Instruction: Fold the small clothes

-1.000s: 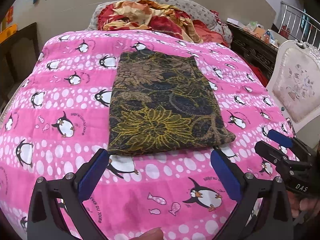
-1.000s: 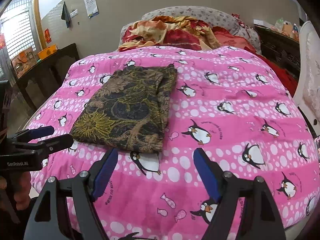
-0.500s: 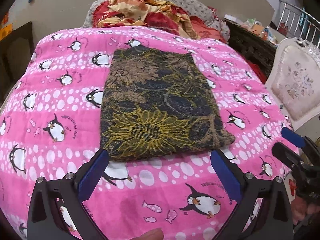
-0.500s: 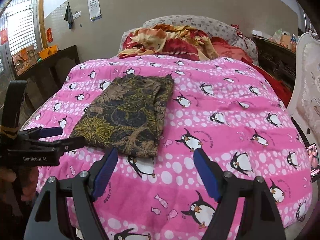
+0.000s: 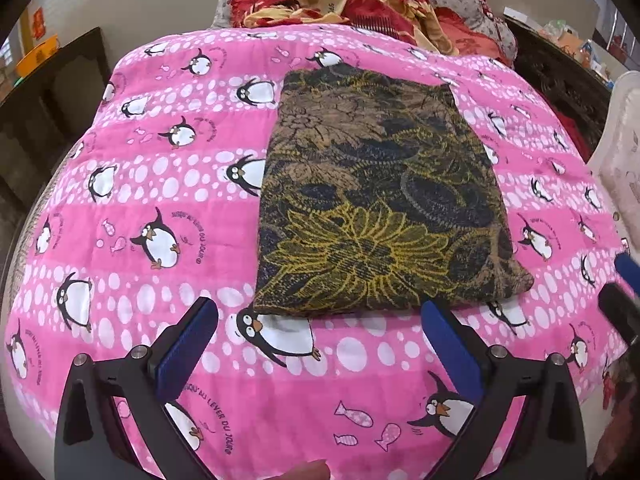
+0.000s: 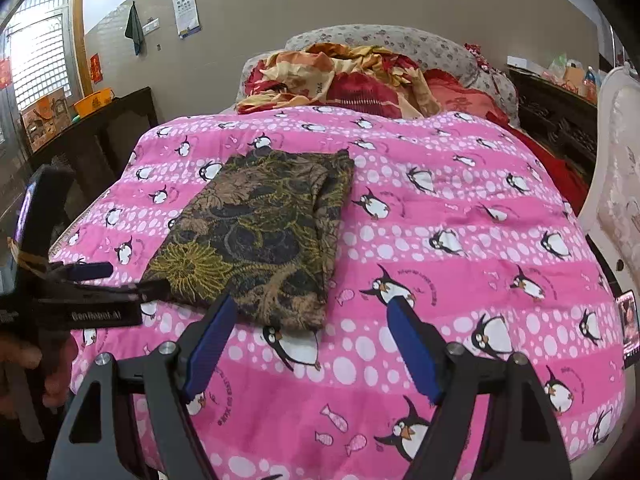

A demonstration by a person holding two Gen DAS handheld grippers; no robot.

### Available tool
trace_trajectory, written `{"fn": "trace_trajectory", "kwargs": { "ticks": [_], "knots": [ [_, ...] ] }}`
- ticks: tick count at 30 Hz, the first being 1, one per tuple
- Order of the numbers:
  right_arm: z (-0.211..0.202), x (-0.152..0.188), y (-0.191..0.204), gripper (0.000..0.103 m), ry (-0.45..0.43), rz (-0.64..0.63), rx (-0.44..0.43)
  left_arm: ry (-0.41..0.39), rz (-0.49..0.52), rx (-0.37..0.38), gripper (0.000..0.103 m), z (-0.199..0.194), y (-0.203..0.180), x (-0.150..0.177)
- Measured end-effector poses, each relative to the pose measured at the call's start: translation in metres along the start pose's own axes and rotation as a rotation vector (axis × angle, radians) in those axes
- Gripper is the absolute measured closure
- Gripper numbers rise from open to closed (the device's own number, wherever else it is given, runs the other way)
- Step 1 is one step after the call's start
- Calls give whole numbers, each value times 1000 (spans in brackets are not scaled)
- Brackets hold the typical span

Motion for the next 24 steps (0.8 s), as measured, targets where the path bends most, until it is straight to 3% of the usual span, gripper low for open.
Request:
{"fn": "trace_trajectory", "kwargs": {
  "ticks": [15, 24],
  "knots": [
    [-17, -3, -5, 22, -26, 17, 34, -23, 5, 15, 16, -11, -7, -3],
    [-3, -3, -24, 22, -10, 95, 29, -12, 10, 46, 16, -1, -12, -2]
  ]
}}
Point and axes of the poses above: each gripper's, at about its wrist camera, not at the fingertips, and z roughly the way its jaws point, y to its left, x to its underside, the point moved 1 cm from there along z, roughly the way its jaws point, and after that the axes turned 7 degrees about -x, right-handed, at the moved point
